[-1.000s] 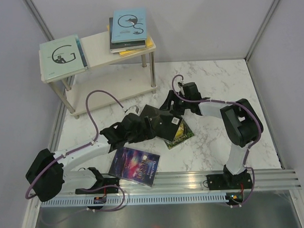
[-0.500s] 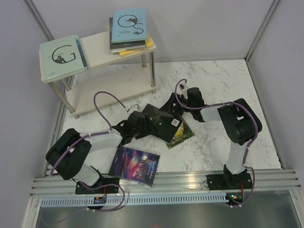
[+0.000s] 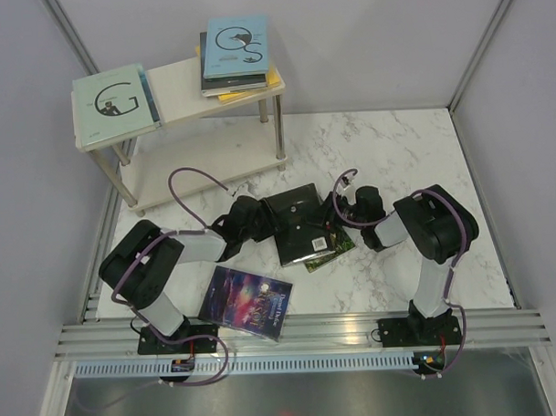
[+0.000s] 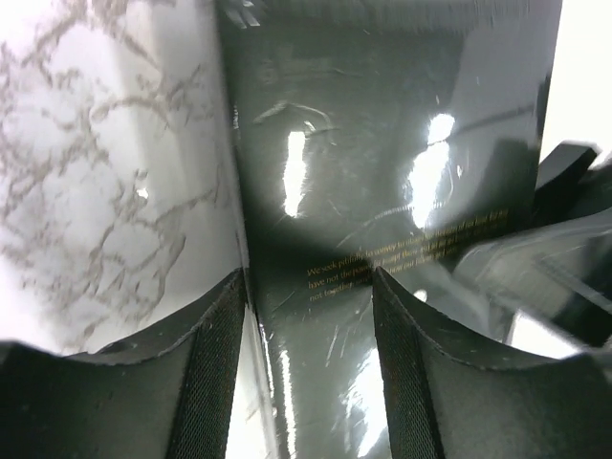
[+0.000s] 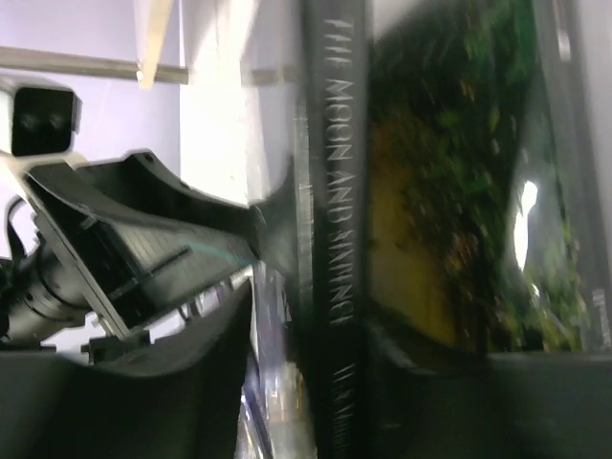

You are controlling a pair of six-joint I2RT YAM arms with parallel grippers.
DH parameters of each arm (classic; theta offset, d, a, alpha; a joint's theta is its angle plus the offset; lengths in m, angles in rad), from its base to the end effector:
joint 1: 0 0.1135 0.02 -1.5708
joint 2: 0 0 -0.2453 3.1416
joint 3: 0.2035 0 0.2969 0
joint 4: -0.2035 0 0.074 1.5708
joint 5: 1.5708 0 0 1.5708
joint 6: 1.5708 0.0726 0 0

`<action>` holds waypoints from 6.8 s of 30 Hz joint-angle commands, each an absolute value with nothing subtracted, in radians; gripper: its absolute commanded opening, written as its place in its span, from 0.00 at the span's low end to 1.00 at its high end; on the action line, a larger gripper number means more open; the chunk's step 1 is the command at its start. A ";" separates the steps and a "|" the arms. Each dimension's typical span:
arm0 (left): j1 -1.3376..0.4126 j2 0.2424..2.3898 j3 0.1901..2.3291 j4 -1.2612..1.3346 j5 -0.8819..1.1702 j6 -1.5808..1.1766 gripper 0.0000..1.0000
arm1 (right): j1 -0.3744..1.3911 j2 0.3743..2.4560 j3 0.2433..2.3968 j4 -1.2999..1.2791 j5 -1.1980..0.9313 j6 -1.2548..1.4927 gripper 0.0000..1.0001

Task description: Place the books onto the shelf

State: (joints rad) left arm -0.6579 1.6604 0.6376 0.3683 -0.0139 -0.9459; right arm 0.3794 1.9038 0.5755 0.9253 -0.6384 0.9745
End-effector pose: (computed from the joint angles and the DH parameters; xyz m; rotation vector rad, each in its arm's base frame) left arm 0.2862 -0.2199 0.0516 -0.3476 2.3409 -0.8273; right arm 0.3090 0.1698 0.0256 0.1826 2.2070 1.4529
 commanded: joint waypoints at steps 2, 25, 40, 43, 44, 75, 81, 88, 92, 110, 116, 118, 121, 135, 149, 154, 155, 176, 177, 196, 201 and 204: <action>-0.684 1.760 0.624 0.276 -0.005 -0.901 0.51 | 0.465 1.960 0.518 0.792 -0.822 1.020 0.28; -1.394 1.650 1.185 -0.552 -0.946 -0.750 0.90 | 0.480 1.836 0.634 0.318 -0.600 0.989 0.00; -1.431 1.966 1.365 -0.684 -1.178 -0.765 0.94 | 0.492 1.700 0.608 0.198 -0.660 0.946 0.00; -1.433 2.002 1.377 -0.703 -1.215 -0.775 0.92 | 0.502 1.677 0.604 0.193 -0.684 0.954 0.00; -1.431 2.005 1.378 -0.709 -1.223 -0.785 0.91 | 0.505 1.671 0.604 0.187 -0.690 0.956 0.00; -1.434 1.965 1.431 -1.539 -1.420 -1.623 0.02 | 0.500 1.398 0.771 -0.248 -0.474 0.821 0.98; -1.456 1.872 1.431 -1.537 -1.407 -1.522 0.02 | 0.460 1.373 0.851 -0.324 -0.462 0.782 0.98; -1.471 1.823 1.483 -1.328 -1.310 -0.915 0.02 | 0.456 1.367 0.896 -0.368 -0.489 0.730 0.98; -1.402 1.558 1.181 -0.661 -0.888 -0.400 0.02 | 0.460 1.316 0.900 -0.361 -0.526 0.744 0.98; -1.024 1.040 0.930 -0.262 -0.235 -0.468 0.02 | 0.407 1.054 0.956 -0.555 -0.184 0.715 0.98; -0.919 0.989 0.911 -0.247 -0.117 -0.532 0.02 | 0.396 0.996 0.922 -0.546 -0.129 0.749 0.98; -0.897 0.992 0.917 -0.244 -0.077 -0.543 0.02 | 0.396 0.999 0.917 -0.543 -0.140 0.749 0.98; -0.891 1.026 0.920 -0.274 -0.070 -0.537 0.02 | 0.396 1.002 0.899 -0.534 -0.161 0.750 0.98; -0.805 0.830 0.730 -0.012 -0.169 -0.834 0.02 | 0.396 0.821 0.358 0.121 -0.390 1.156 0.96; -0.579 0.719 0.689 0.176 0.078 -0.942 0.02 | 0.396 0.583 0.199 0.184 -0.276 1.279 0.96; -0.448 0.709 0.752 0.169 0.266 -0.966 0.02 | 0.396 0.566 0.181 0.164 -0.259 1.281 0.96; -0.428 0.703 0.756 0.173 0.290 -0.980 0.02 | 0.396 0.558 0.179 0.163 -0.258 1.281 0.96; 0.049 0.842 1.008 0.425 0.698 -1.368 0.02 | 0.396 0.491 0.163 0.058 -0.232 1.249 0.96; 0.105 0.854 1.015 0.457 0.716 -1.391 0.02 | 0.396 0.491 0.163 0.055 -0.232 1.247 0.96; 0.667 1.042 1.244 0.405 0.842 -1.611 0.02 | 0.396 0.494 0.160 0.012 -0.238 1.203 0.96; 0.764 1.060 1.393 0.061 0.815 -1.424 0.02 | 0.394 0.526 0.170 0.012 -0.247 1.177 0.96; 0.772 1.084 1.500 -0.082 0.770 -1.293 0.02 | 0.396 0.546 0.176 0.012 -0.249 1.166 0.96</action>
